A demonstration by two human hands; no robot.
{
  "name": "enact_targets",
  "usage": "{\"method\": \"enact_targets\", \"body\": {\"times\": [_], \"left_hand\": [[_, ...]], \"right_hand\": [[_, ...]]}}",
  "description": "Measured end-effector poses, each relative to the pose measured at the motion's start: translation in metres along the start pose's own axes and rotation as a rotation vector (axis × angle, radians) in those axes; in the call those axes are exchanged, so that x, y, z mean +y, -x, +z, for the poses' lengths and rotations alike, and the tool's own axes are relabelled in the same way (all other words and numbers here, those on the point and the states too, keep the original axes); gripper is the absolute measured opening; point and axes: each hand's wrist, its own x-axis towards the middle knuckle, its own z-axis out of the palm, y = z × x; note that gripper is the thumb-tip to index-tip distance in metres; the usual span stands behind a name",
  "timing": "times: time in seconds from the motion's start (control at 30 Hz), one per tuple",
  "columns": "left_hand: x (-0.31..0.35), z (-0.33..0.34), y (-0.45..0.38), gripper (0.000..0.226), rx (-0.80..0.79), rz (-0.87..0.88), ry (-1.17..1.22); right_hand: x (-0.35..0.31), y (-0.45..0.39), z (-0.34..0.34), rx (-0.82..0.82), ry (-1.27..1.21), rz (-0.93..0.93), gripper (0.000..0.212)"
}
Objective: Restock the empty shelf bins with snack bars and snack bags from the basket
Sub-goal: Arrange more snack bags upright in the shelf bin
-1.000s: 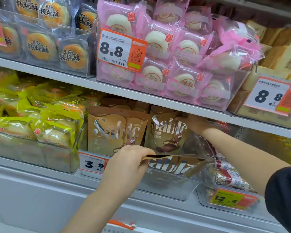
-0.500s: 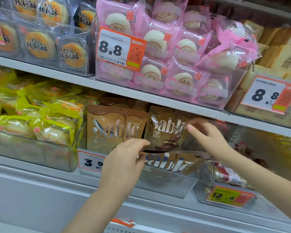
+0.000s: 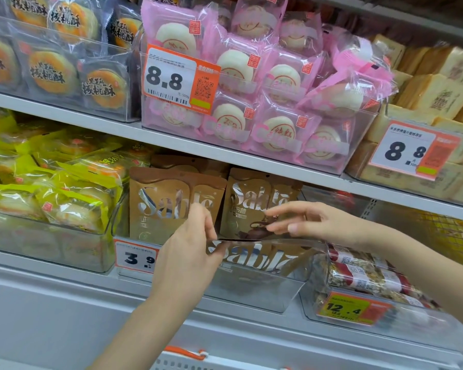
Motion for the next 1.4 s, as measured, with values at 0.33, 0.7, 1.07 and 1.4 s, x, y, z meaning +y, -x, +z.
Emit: {"method": "enact_targets", "body": {"times": [0.33,0.7,1.07,1.4], "left_hand": [[-0.012,0.005,-0.001,0.040,-0.182,0.118,0.065],[-0.003,0.009,-0.003,0.039,0.027,0.138,0.049],[-0.013,0.010,-0.005,0.036,-0.139,0.202,0.098],[-0.011,0.014,-0.002,0.023,-0.286,0.096,0.130]], "right_hand": [[-0.013,-0.012,0.003,-0.023,0.069,-0.023,0.044],[-0.016,-0.015,0.005,-0.075,0.146,-0.008,0.047],[-0.029,-0.022,-0.002,-0.199,0.144,0.148,0.033],[-0.010,-0.065,-0.010,0.367,0.856,0.384,0.037]]}}
